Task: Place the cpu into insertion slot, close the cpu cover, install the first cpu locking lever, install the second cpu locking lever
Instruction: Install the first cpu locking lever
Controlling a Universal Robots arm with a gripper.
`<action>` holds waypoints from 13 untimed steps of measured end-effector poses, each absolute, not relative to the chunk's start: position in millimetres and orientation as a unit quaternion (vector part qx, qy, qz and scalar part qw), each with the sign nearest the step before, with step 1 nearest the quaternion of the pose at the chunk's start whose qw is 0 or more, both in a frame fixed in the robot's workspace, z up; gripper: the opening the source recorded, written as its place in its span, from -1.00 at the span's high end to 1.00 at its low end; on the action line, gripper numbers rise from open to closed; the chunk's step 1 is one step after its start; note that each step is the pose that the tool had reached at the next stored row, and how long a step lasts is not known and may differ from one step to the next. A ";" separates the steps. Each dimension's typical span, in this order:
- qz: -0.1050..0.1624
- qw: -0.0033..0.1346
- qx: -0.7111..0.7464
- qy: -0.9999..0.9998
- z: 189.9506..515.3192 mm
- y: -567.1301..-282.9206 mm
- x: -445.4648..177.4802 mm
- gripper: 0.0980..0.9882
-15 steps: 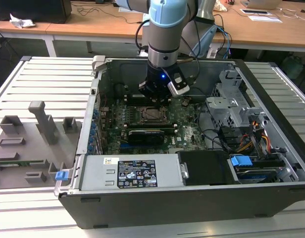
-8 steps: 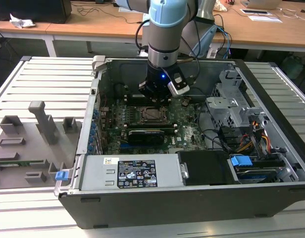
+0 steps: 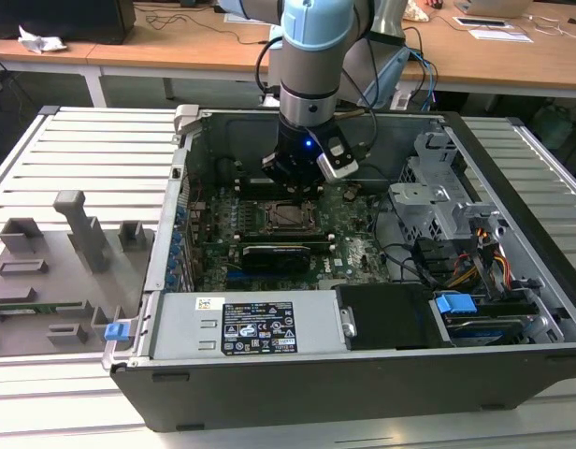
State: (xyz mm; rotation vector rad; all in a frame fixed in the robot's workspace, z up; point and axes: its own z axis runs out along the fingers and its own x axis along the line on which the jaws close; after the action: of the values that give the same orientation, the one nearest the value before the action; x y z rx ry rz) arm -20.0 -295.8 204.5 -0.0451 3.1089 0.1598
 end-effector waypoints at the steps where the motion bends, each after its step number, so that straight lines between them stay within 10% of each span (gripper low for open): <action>1: 0.051 0.014 -0.014 0.998 204.5 -295.9 -20.0 0.98; 13: 0.038 0.014 -0.015 0.999 202.3 -296.0 -20.1 0.98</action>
State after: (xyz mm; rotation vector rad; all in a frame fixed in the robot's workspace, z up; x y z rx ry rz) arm -20.1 -296.0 202.3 -0.0458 3.1115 0.1182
